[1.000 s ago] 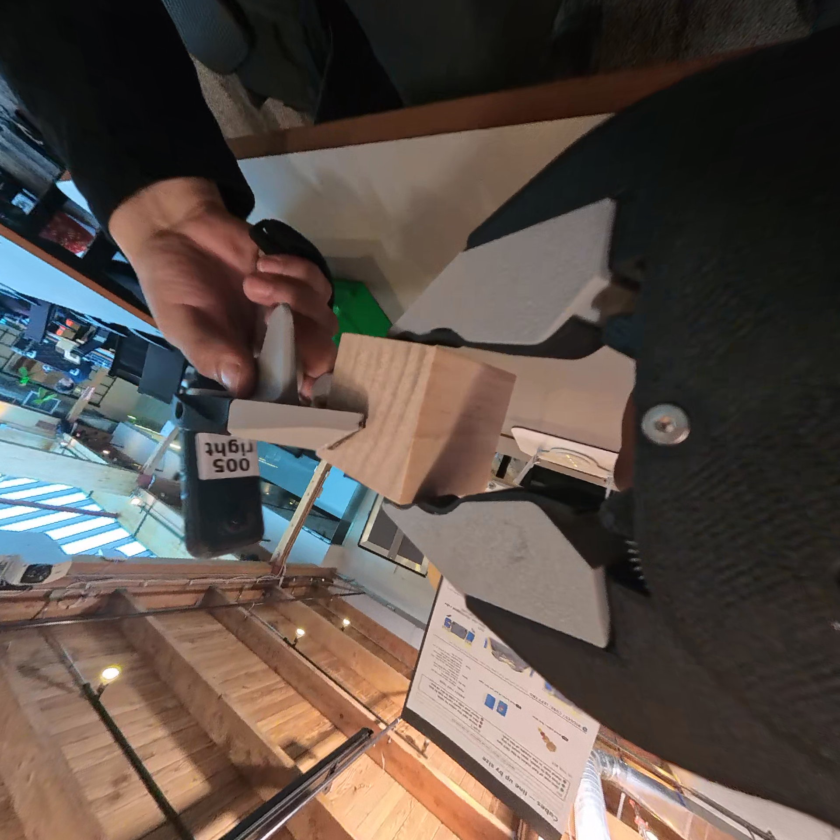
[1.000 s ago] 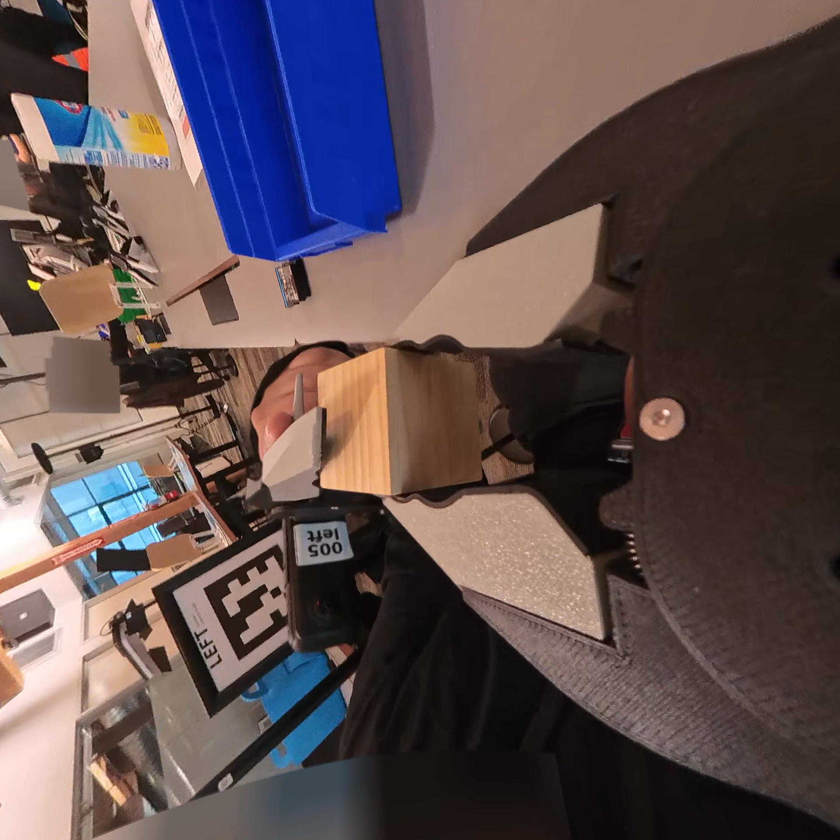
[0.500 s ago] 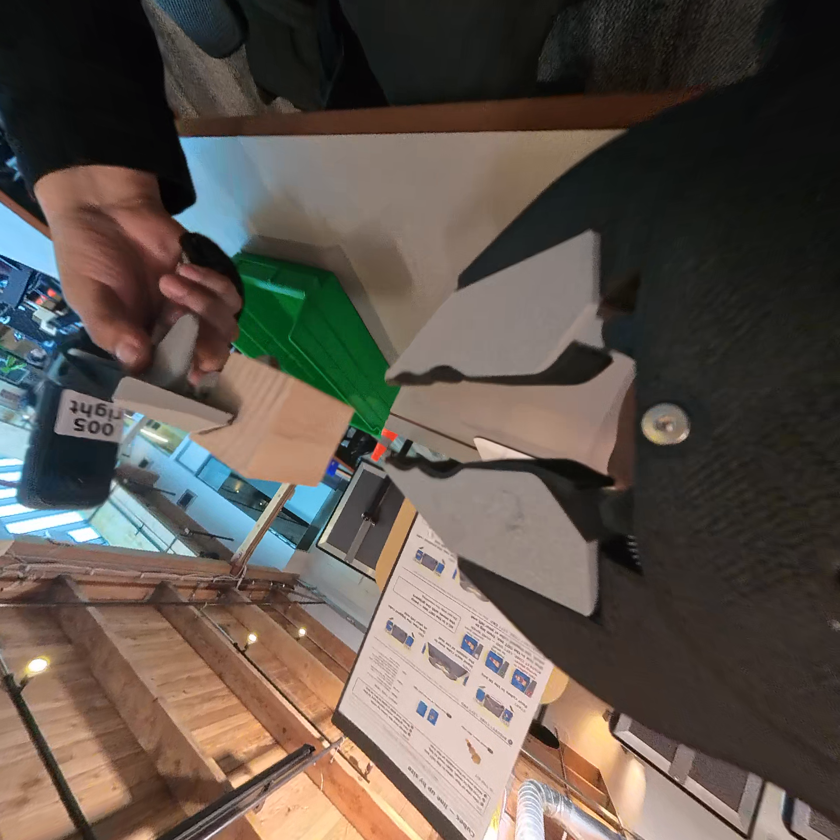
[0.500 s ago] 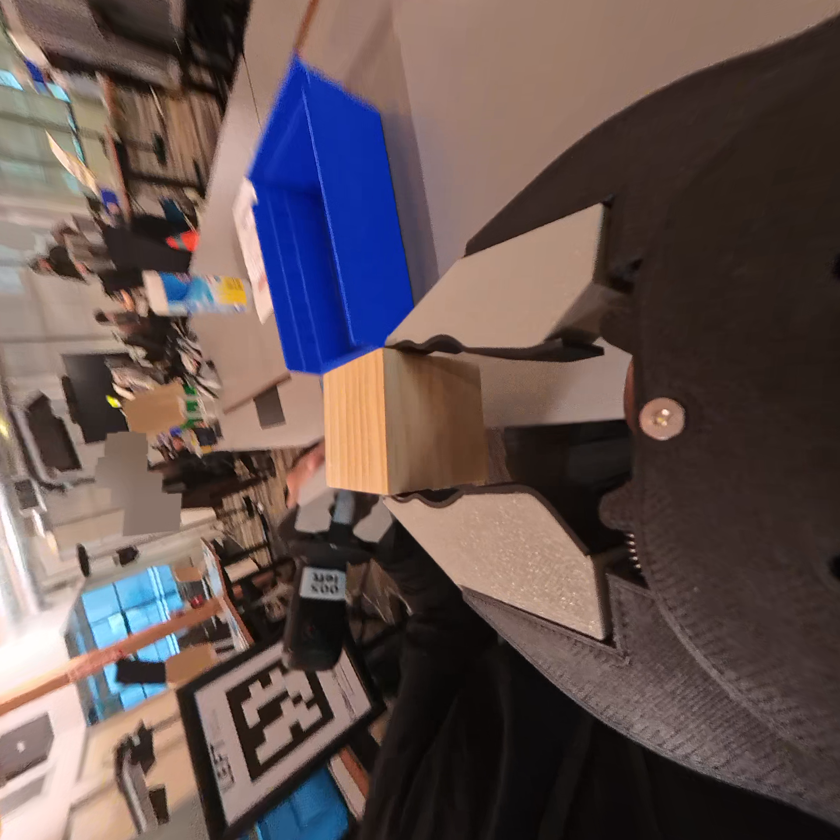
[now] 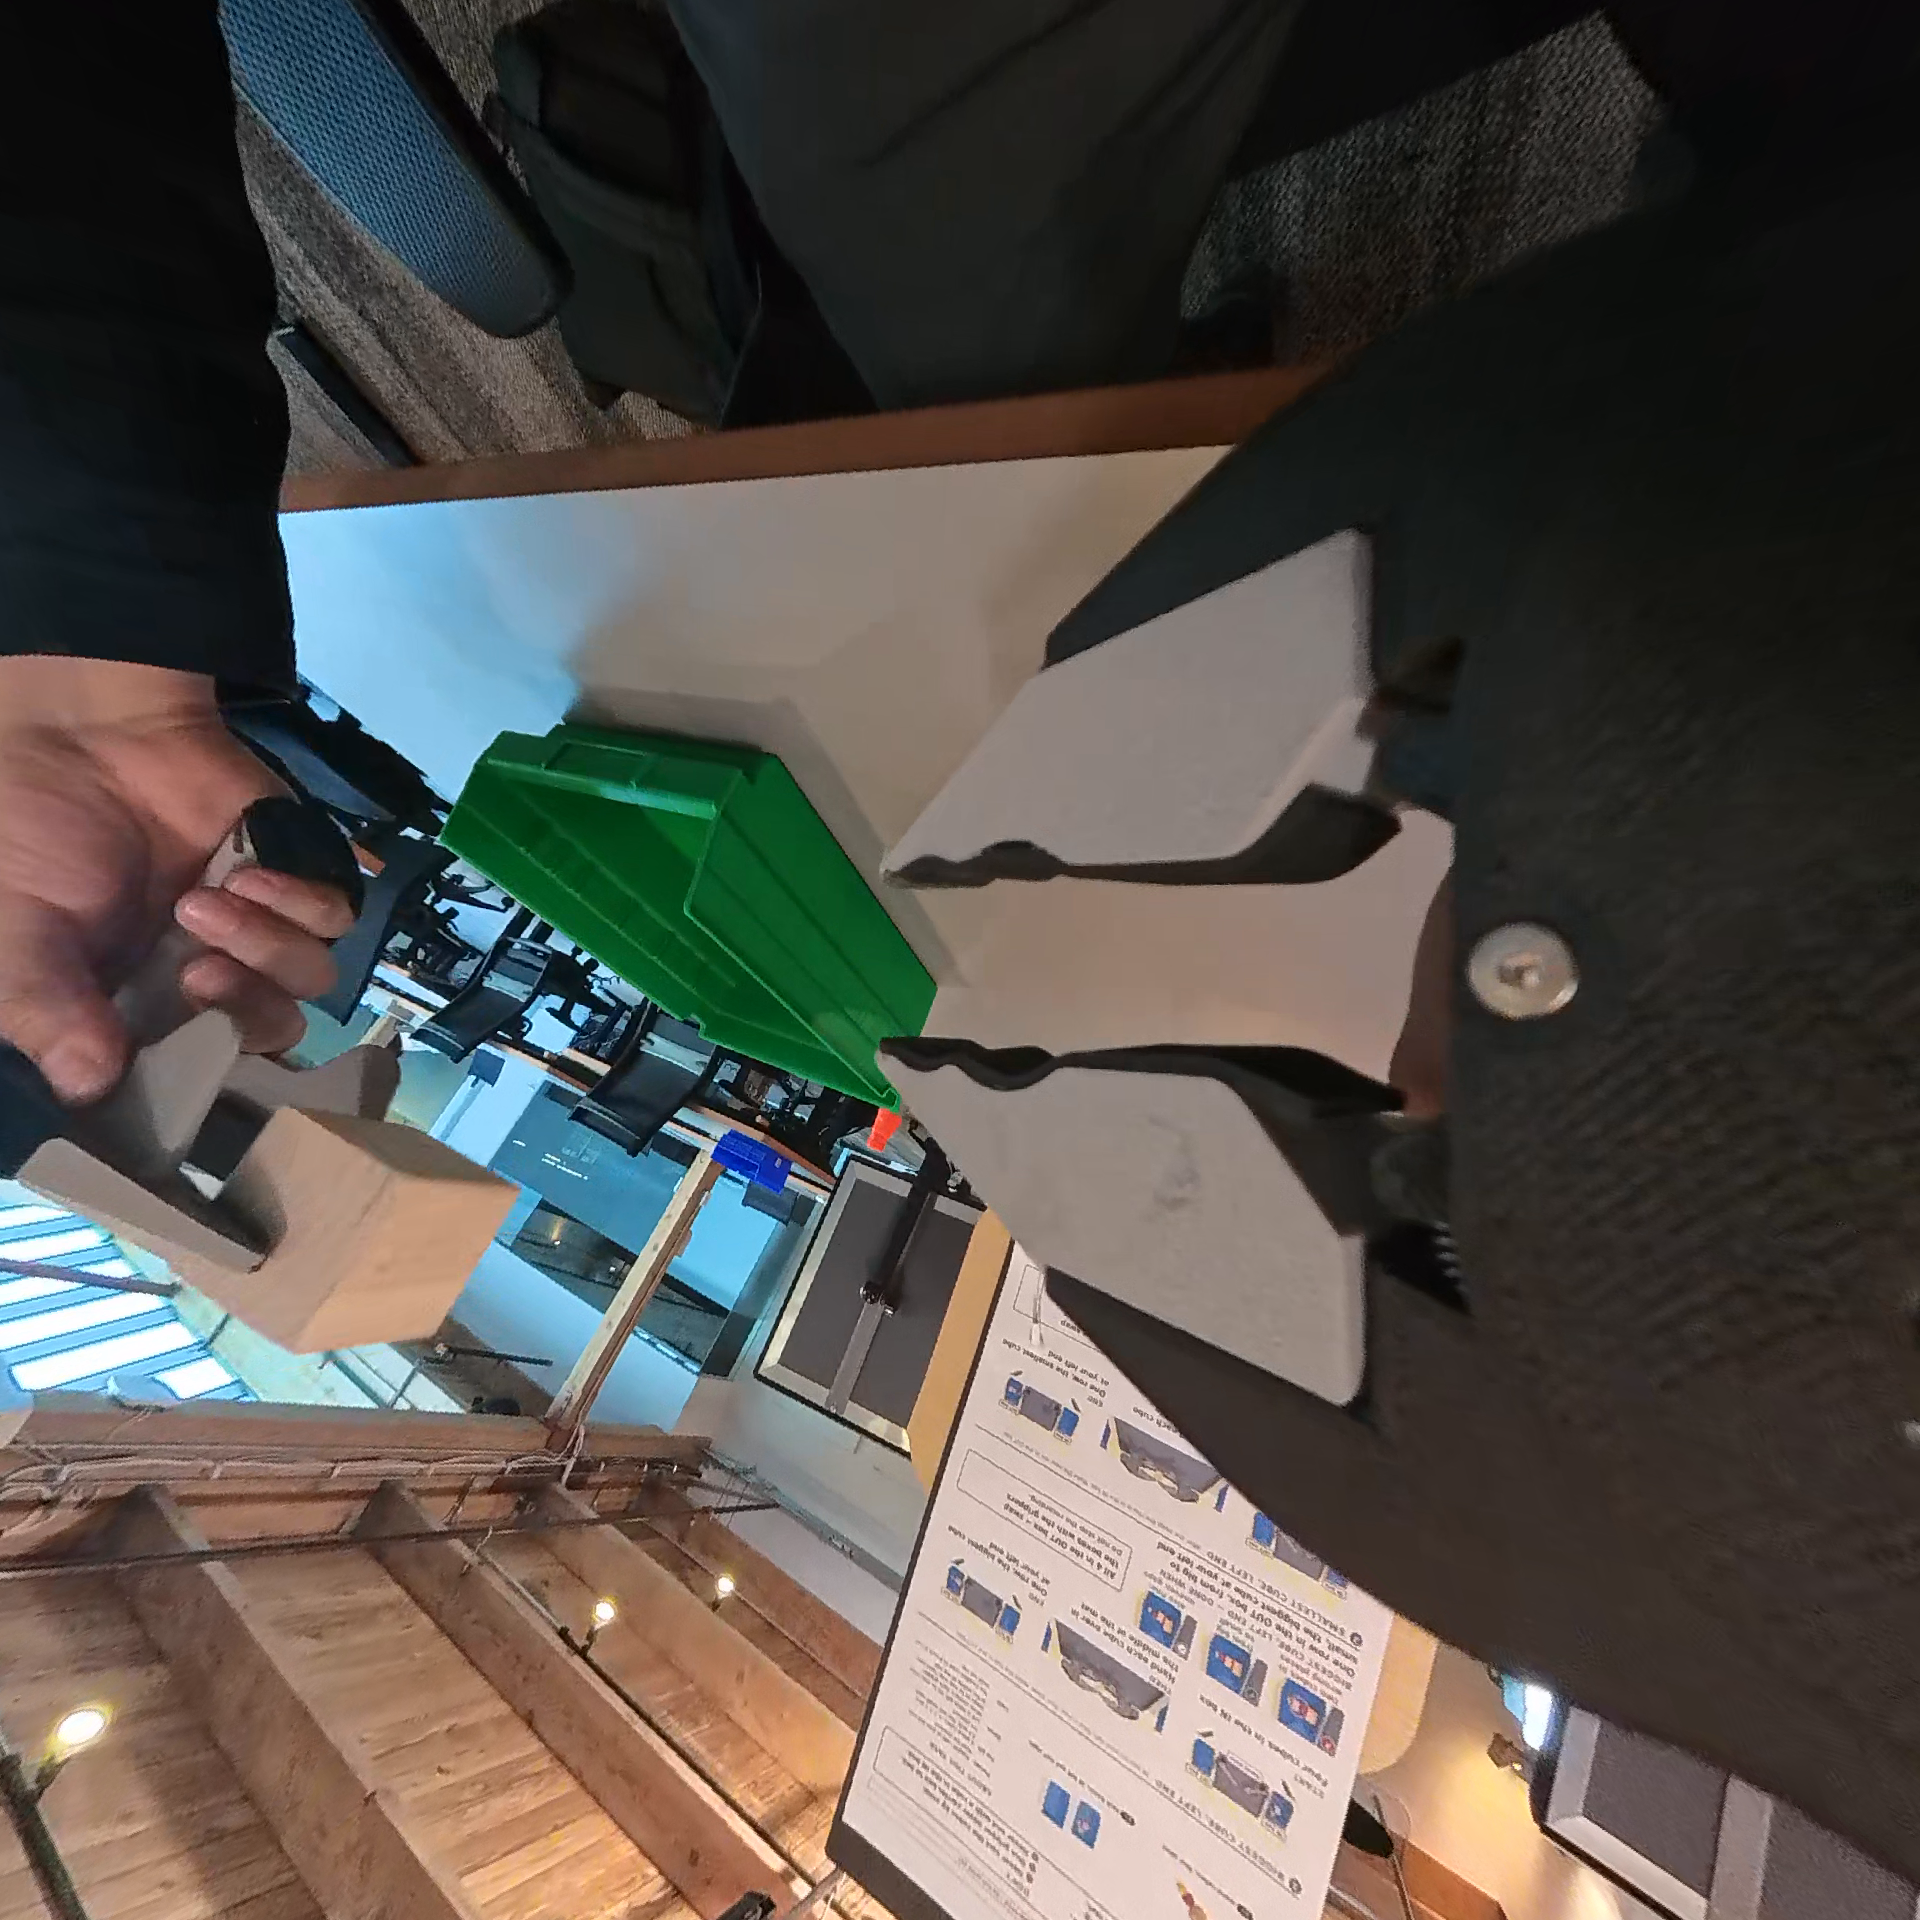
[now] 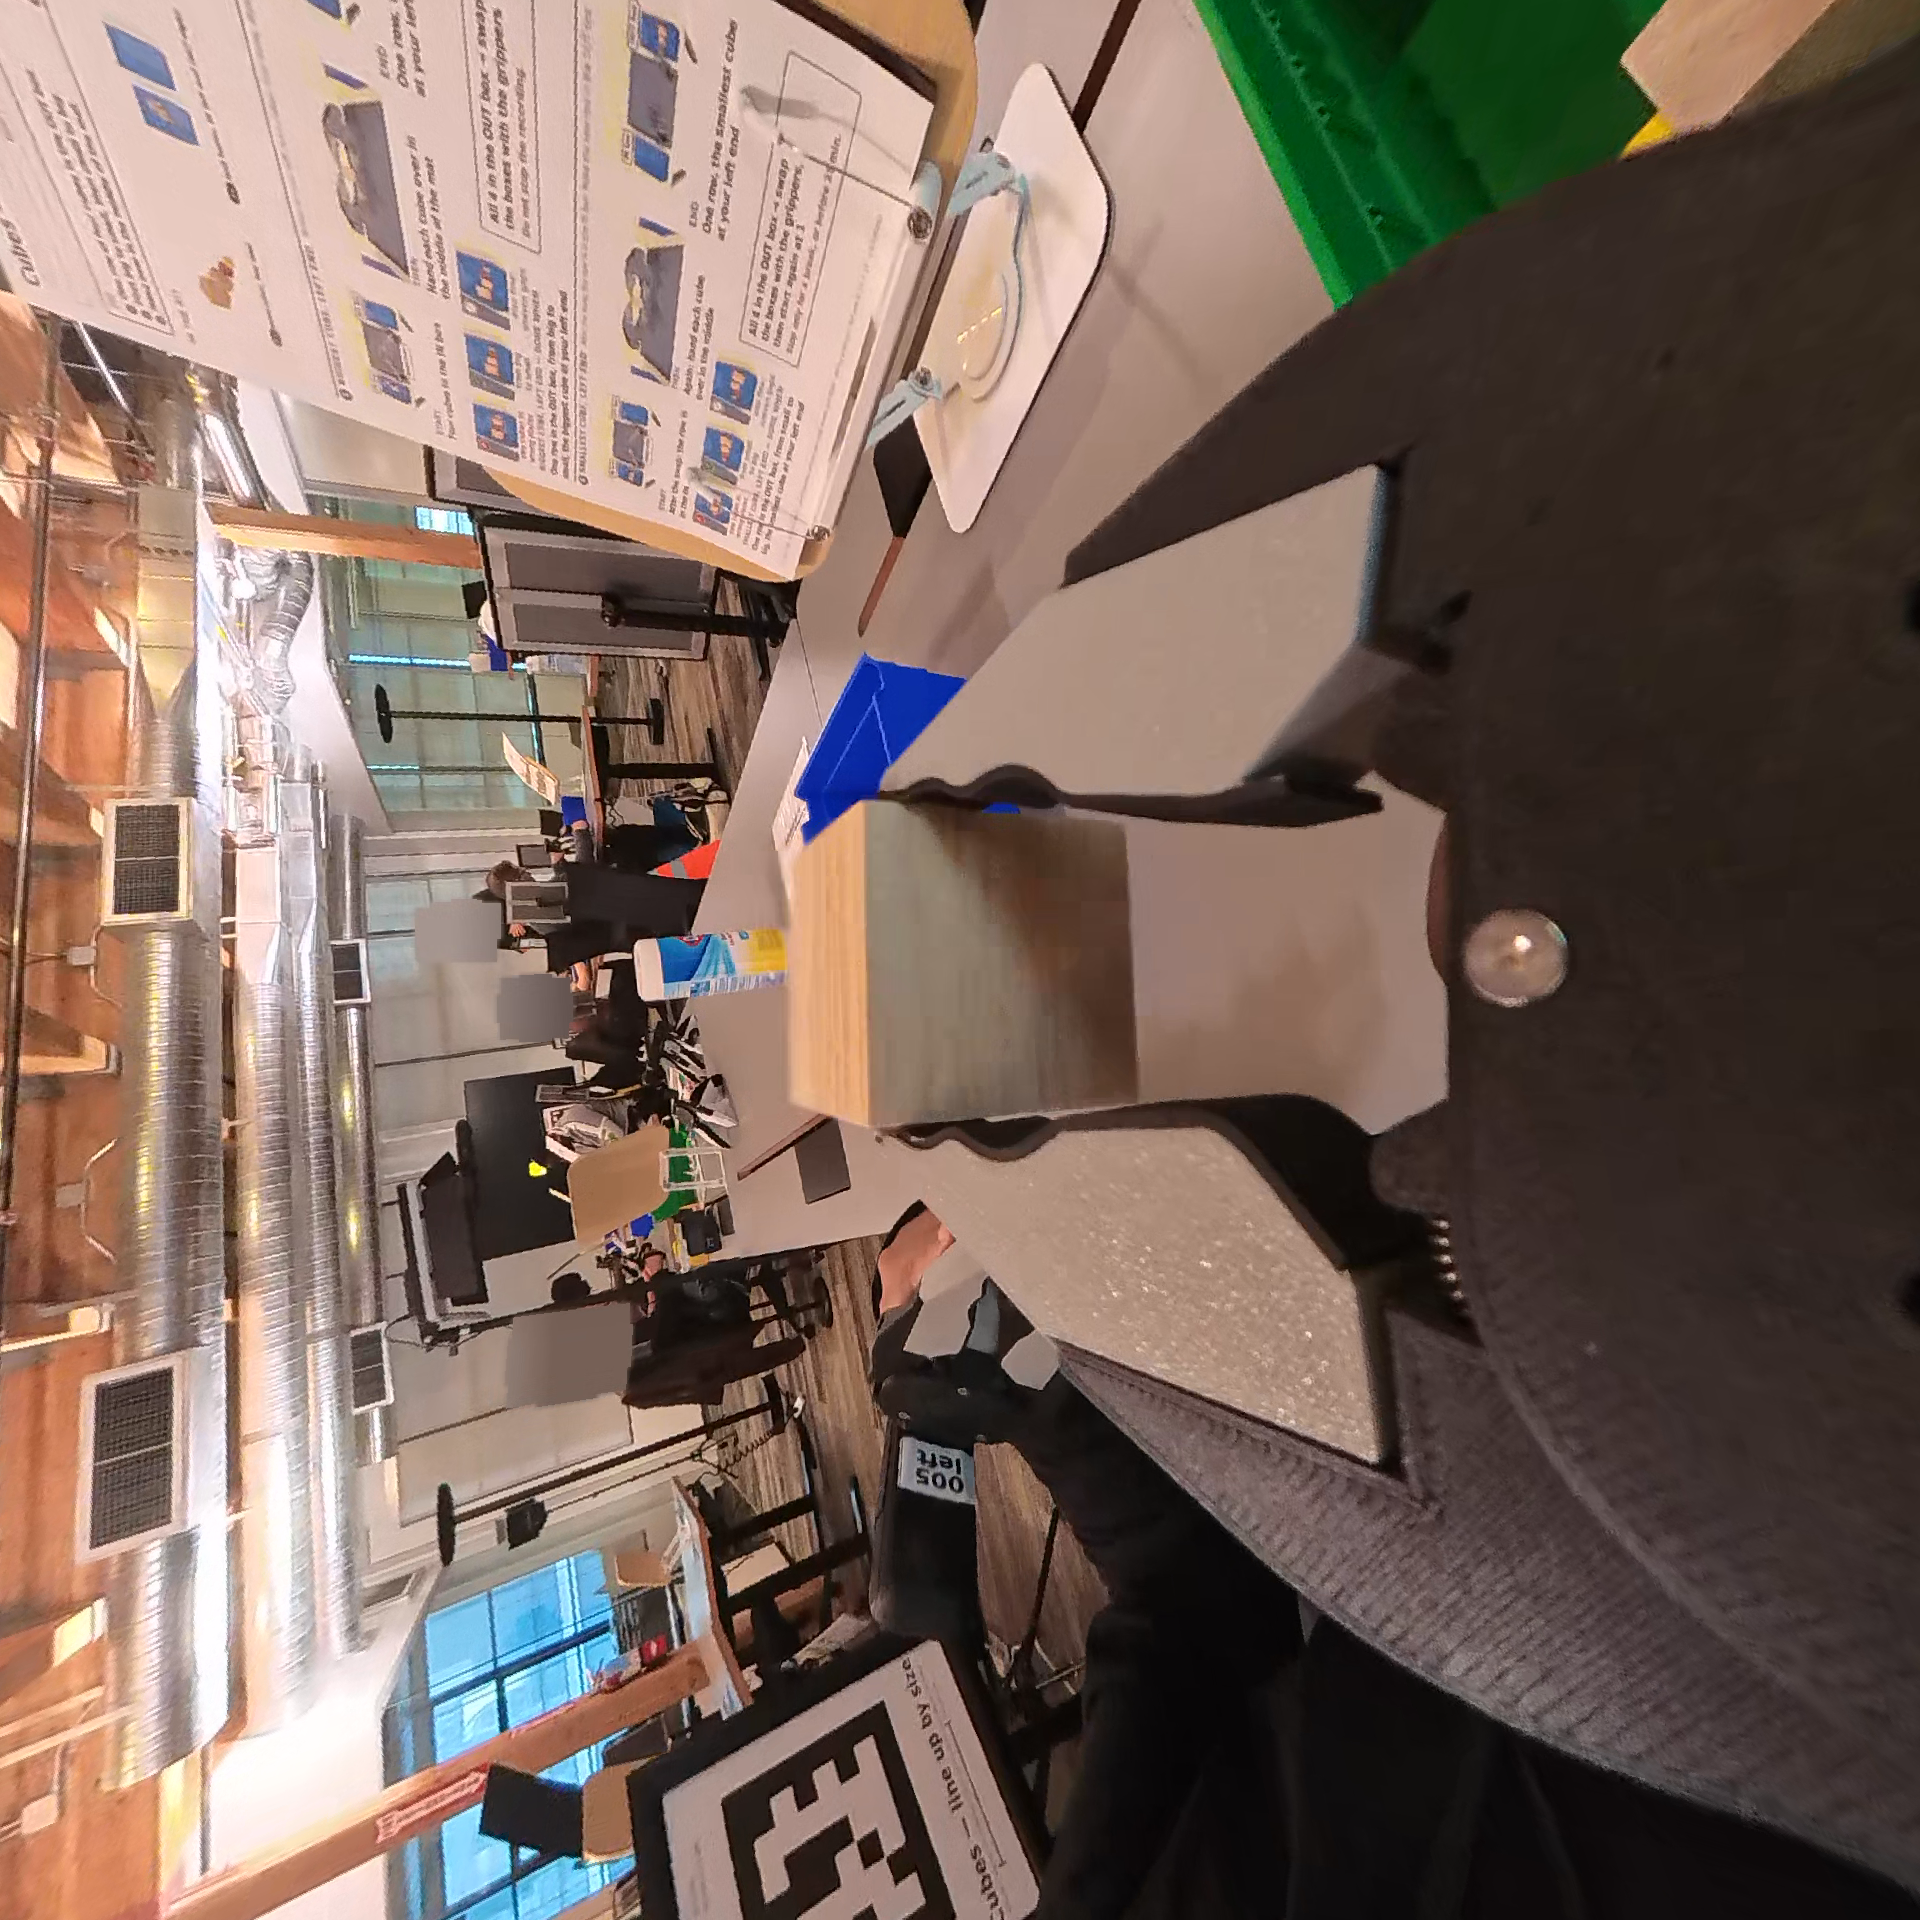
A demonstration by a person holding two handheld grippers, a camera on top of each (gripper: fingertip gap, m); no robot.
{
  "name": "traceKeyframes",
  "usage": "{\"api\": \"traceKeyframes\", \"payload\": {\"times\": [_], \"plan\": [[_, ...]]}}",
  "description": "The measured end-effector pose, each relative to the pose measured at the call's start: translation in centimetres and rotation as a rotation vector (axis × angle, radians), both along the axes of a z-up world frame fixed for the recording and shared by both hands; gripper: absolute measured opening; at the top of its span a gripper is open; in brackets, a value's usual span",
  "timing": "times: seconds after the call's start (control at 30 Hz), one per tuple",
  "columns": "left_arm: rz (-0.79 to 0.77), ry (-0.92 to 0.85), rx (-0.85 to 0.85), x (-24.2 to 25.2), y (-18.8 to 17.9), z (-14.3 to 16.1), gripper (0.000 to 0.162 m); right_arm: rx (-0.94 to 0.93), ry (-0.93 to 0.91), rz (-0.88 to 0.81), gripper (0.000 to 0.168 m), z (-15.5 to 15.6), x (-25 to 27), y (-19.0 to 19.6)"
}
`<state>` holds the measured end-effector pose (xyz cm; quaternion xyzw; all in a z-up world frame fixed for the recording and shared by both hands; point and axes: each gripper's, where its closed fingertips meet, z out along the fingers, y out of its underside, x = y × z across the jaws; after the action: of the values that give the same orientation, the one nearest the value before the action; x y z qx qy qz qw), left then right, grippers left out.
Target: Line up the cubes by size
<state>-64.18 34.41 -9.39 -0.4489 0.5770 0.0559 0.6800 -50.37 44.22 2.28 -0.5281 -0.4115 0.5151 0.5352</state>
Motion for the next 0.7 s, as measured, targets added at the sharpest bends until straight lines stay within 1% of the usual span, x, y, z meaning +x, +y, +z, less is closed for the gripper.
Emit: {"api": "traceKeyframes", "payload": {"times": [0.1,0.17,0.2,0.23,0.27,0.3,0.33,0.37,0.4,0.43,0.47,0.5,0.53,0.6,0.63,0.7], "plan": [[0.005,0.008,-0.001,0.0,0.0,-0.2,0.026,0.006,-0.015,0.008,0.057,-0.1,-0.3,-0.3],[0.016,0.028,-0.001,-0.1,0.3,-0.6,0.027,0.02,0.01,0.017,0.042,0.2,-0.3,-0.5],[0.022,0.035,0.0,-0.2,0.4,-0.8,0.027,0.016,0.022,0.008,0.037,0.3,-0.3,-0.4],[0.022,0.036,-0.003,-0.1,0.6,-1.0,0.027,0.013,0.027,-0.025,0.0,0.1,-0.3,0.2],[0.011,0.022,-0.015,0.1,0.7,-1.2,0.027,-0.007,0.042,-0.082,0.0,-0.2,-0.5,1.3],[-0.008,-0.03,-0.04,0.7,1.1,-1.2,0.025,-0.021,0.004,-0.169,0.0,-1.4,-1.1,3.3],[-0.024,-0.13,-0.092,1.6,2.0,-1.2,0.013,-0.015,-0.087,-0.328,0.0,-3.9,-1.6,6.7],[-0.011,-0.221,-0.17,2.7,3.6,-1.8,0.0,0.009,-0.21,-0.493,0.0,-6.9,-2.1,10.3],[0.039,-0.236,-0.237,3.6,5.5,-3.2,0.0,-0.012,-0.299,-0.518,0.0,-9.6,-3.5,11.9],[0.09,-0.165,-0.266,4.3,6.8,-4.9,0.0,-0.035,-0.311,-0.457,0.0,-10.7,-5.6,11.6],[0.133,-0.061,-0.245,4.5,7.6,-6.2,0.0,0.008,-0.297,-0.448,0.0,-10.6,-6.9,11.3],[0.161,0.023,-0.201,4.2,8.1,-7.0,0.0,0.095,-0.315,-0.477,0.0,-10.1,-7.6,11.1],[0.17,0.066,-0.171,3.9,8.4,-7.4,0.0,0.178,-0.362,-0.483,0.0,-10.0,-8.2,10.8],[0.122,0.045,-0.21,3.9,8.5,-8.0,0.0,0.248,-0.44,-0.503,0.0,-10.1,-8.5,10.9],[0.087,0.009,-0.257,4.1,8.6,-8.3,0.0,0.254,-0.423,-0.475,0.0,-9.9,-8.9,10.6],[0.068,-0.037,-0.298,4.1,9.4,-8.3,0.0,0.213,-0.406,-0.313,0.0,-10.2,-10.1,8.8]]}}
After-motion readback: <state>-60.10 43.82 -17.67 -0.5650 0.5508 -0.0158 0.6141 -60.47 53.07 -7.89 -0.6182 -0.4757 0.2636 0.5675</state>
